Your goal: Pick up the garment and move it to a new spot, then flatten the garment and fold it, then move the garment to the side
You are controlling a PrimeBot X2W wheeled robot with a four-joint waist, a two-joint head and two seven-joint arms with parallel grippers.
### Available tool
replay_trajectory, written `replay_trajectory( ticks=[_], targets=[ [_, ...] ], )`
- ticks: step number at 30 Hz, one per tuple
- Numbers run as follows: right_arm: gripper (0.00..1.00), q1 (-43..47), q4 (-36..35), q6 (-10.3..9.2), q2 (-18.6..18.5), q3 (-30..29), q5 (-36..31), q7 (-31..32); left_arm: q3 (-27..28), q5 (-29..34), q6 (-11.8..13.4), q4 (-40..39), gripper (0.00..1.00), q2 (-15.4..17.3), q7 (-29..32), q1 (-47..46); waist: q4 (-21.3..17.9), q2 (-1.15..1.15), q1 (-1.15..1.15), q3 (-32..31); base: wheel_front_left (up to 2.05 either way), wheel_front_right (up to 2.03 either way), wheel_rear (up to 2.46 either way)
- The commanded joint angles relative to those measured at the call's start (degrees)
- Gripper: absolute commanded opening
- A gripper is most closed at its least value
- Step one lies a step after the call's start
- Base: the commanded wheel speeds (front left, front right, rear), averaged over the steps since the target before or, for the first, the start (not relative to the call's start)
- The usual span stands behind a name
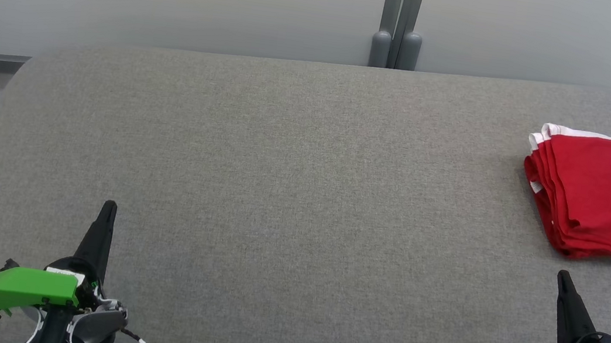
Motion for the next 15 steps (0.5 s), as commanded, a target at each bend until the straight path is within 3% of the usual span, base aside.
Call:
replay_trajectory(
  ticks=[1,15],
  targets=[
    [0.0,0.46,-0.27,0.02,-0.24,-0.11,0.21,0.14,0.22,-0.25,-0.31,-0.14,0.0,0.04,0.16,-0.63,0.0,0.0,0.0,0.0,0.0,0.0,0.0],
    [0.0,0.47,-0.27,0.02,-0.24,-0.11,0.21,0.14,0.21,-0.25,-0.3,-0.14,0.0,0.04,0.16,-0.63,0.0,0.0,0.0,0.0,0.0,0.0,0.0]
  ],
)
